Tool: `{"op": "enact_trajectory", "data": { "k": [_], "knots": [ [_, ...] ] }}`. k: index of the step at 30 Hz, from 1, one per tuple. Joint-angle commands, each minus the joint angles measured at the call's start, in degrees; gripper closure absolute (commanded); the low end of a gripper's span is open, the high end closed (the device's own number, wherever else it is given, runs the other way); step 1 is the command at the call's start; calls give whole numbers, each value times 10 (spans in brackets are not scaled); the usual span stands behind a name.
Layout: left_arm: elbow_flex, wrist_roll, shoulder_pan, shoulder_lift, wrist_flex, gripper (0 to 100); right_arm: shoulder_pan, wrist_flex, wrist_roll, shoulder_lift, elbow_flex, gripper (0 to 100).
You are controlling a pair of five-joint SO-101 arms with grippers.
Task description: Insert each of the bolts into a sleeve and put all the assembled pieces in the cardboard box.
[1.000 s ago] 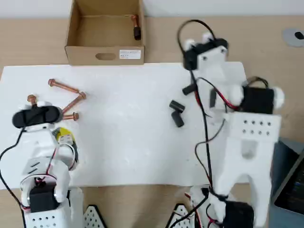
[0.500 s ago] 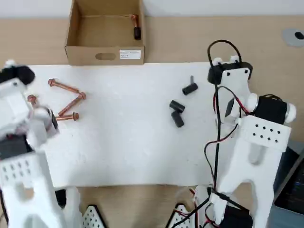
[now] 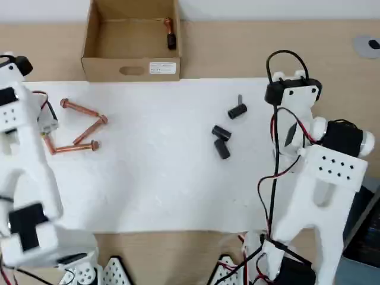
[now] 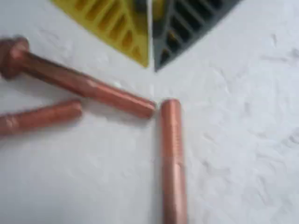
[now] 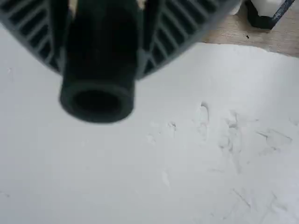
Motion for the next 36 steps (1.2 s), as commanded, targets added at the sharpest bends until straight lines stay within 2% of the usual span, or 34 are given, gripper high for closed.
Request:
{"op": "enact_trajectory", "data": {
  "k": [1,9,15,30,32,36],
  "knots": [
    [-113,4,-17,73,25,956,7,-5,-4,-18,1,987],
    [-277,1,-45,211,85,933,7,-5,-4,-18,1,987],
    [-336,0,-55,286,99,888,7,-5,-4,-18,1,987],
    [-455,0,-55,444,96,890,7,3,-4,-19,1,987],
    [-467,0,-55,463,97,902,6,3,-3,-19,1,987],
    [-481,0,-50,475,106,1000,2,3,-3,-19,-1,987]
  ]
}}
